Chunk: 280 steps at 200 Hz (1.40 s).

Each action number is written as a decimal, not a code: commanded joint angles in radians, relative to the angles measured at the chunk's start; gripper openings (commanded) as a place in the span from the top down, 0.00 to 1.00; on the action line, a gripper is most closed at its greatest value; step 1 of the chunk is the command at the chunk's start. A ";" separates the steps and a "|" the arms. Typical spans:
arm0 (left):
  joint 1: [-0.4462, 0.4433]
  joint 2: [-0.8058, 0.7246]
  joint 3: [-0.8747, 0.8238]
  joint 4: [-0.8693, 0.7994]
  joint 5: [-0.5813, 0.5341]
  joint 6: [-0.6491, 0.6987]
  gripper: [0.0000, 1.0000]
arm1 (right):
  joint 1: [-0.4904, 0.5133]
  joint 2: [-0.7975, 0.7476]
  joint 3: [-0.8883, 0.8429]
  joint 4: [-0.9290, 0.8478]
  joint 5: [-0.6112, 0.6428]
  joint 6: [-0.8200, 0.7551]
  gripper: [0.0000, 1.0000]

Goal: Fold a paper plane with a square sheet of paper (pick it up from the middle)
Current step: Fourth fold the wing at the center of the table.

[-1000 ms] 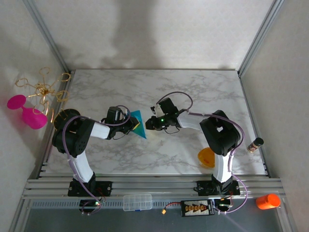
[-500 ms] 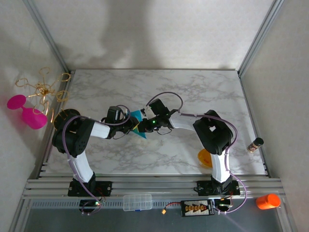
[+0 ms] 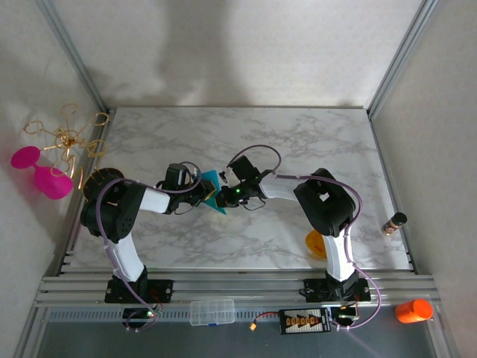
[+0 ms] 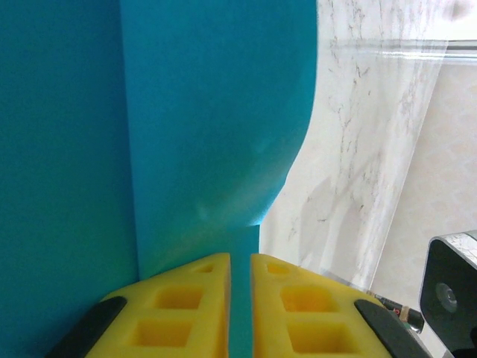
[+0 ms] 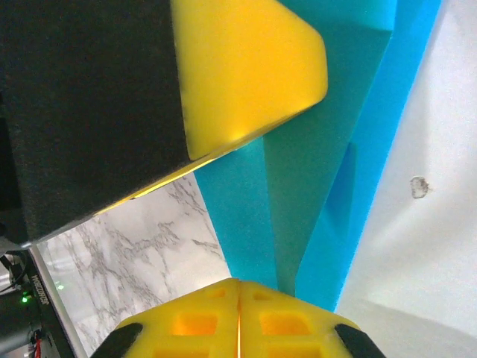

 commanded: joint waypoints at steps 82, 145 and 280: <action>0.004 0.016 0.029 -0.055 0.028 0.003 0.84 | 0.006 0.027 0.003 -0.020 0.007 -0.006 0.90; 0.005 0.026 0.028 -0.055 0.024 -0.004 0.84 | 0.006 0.040 0.001 -0.029 0.010 -0.009 0.90; 0.005 0.019 0.041 -0.077 0.018 0.001 0.84 | 0.002 0.060 -0.029 -0.039 0.025 -0.008 0.90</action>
